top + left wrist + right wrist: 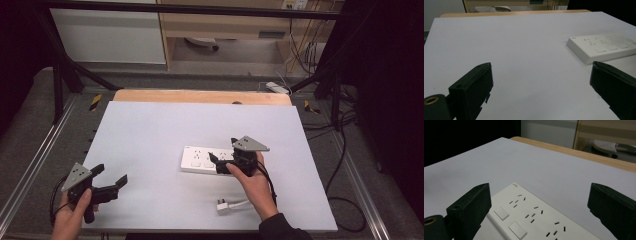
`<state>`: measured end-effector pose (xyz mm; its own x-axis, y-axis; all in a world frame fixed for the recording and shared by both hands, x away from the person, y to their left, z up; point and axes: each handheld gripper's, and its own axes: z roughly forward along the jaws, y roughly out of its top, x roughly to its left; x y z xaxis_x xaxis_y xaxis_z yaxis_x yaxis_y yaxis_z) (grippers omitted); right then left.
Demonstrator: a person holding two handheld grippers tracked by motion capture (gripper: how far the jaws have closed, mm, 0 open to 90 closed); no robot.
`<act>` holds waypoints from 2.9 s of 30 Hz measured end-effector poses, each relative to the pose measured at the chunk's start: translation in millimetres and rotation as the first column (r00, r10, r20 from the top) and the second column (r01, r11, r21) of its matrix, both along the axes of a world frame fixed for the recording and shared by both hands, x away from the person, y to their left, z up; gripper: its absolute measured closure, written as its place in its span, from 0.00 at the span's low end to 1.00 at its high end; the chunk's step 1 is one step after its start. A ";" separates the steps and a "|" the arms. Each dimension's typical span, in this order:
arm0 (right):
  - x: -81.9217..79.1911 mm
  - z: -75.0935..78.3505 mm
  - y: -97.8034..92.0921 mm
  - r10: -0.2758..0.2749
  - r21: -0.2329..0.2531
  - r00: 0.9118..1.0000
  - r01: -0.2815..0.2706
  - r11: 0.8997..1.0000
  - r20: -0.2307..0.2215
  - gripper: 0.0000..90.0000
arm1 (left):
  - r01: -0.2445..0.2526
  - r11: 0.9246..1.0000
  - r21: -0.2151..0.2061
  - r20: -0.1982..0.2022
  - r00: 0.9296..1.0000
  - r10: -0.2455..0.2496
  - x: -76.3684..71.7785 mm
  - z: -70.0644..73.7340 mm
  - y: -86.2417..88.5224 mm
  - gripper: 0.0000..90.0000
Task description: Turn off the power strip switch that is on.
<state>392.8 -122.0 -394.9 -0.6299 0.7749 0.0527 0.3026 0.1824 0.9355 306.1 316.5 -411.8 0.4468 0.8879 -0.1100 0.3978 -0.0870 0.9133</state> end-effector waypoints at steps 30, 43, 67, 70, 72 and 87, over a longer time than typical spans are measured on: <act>-11.4 20.8 -60.5 -0.117 0.037 0.992 0.115 0.993 0.049 0.03 | 0.008 1.000 -0.005 0.005 1.000 -0.008 -0.6 1.0 -0.3 0.05; -21.4 25.6 -90.7 -0.151 0.048 0.987 0.149 0.988 0.055 0.04 | 0.009 1.000 -0.008 0.010 1.000 -0.009 -1.0 1.4 0.0 0.05; -46.5 19.6 -140.2 -0.228 0.079 0.969 0.220 0.972 0.101 0.03 | 0.010 1.000 -0.008 0.011 1.000 -0.010 -1.3 2.1 0.8 0.05; -50.6 12.3 -146.9 -0.238 0.078 0.966 0.231 0.970 0.099 0.02 | 0.010 1.000 -0.008 0.011 1.000 -0.010 -1.4 2.0 0.6 0.05; -53.5 7.5 -150.5 -0.243 0.073 0.965 0.236 0.969 0.100 0.02 | 0.010 1.000 -0.007 0.011 1.000 -0.010 -1.5 2.1 0.6 0.05; -51.3 -33.6 -164.9 -0.249 -0.005 0.969 0.249 0.969 0.009 0.03 | 0.013 1.000 -0.001 0.006 1.000 -0.013 -1.1 1.6 -0.1 0.05</act>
